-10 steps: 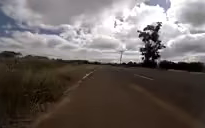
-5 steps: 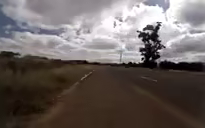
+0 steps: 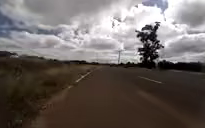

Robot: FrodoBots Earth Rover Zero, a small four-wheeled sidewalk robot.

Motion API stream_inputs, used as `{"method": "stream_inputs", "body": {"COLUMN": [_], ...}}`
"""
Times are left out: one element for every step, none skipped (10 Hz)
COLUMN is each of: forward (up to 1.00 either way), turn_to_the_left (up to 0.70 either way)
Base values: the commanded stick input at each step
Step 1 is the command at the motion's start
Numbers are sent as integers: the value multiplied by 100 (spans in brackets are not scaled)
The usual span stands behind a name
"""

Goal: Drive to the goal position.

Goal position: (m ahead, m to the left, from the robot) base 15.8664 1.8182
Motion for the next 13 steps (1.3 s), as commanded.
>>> {"method": "stream_inputs", "body": {"forward": [70, 72, 78, 80, 80, 80, 80, 80, 76, 74, 75, 76, 76], "turn_to_the_left": [0, 0, 0, 0, 0, 0, 0, 0, -4, -20, -35, -38, -38]}}
